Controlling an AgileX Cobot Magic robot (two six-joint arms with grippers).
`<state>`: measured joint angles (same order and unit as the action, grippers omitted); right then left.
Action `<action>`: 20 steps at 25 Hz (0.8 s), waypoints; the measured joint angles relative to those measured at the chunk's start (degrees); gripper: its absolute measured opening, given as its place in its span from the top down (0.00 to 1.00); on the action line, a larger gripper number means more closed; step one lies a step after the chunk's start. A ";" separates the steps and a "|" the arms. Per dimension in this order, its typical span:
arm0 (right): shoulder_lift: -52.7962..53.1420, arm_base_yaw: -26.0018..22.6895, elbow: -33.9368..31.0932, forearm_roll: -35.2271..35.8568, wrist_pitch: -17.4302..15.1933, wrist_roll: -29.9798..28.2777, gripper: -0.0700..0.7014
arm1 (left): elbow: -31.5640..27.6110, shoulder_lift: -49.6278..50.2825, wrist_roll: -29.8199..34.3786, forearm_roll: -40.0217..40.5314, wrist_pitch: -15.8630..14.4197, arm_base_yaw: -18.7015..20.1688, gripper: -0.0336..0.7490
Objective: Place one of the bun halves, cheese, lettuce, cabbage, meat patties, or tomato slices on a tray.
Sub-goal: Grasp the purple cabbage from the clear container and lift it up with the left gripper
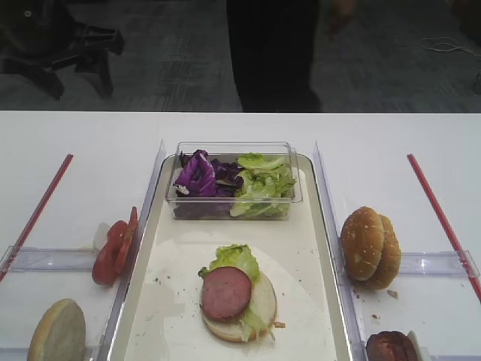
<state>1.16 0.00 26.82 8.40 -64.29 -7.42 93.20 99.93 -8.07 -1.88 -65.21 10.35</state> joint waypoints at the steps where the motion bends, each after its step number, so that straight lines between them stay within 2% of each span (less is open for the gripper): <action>1: 0.00 0.00 0.00 0.00 0.00 0.00 0.41 | 0.04 0.23 -0.62 0.00 0.38 1.28 0.32; 9: 0.00 0.00 0.00 0.00 0.00 -0.10 0.41 | 0.58 3.85 -4.23 -0.53 5.69 9.56 0.32; 20: 0.00 0.00 0.00 0.11 0.00 -0.10 0.41 | 4.45 11.75 -4.92 -3.06 6.74 15.40 0.32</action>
<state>1.16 0.00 26.82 8.51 -64.29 -7.52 97.66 111.68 -12.99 -4.94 -58.47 25.75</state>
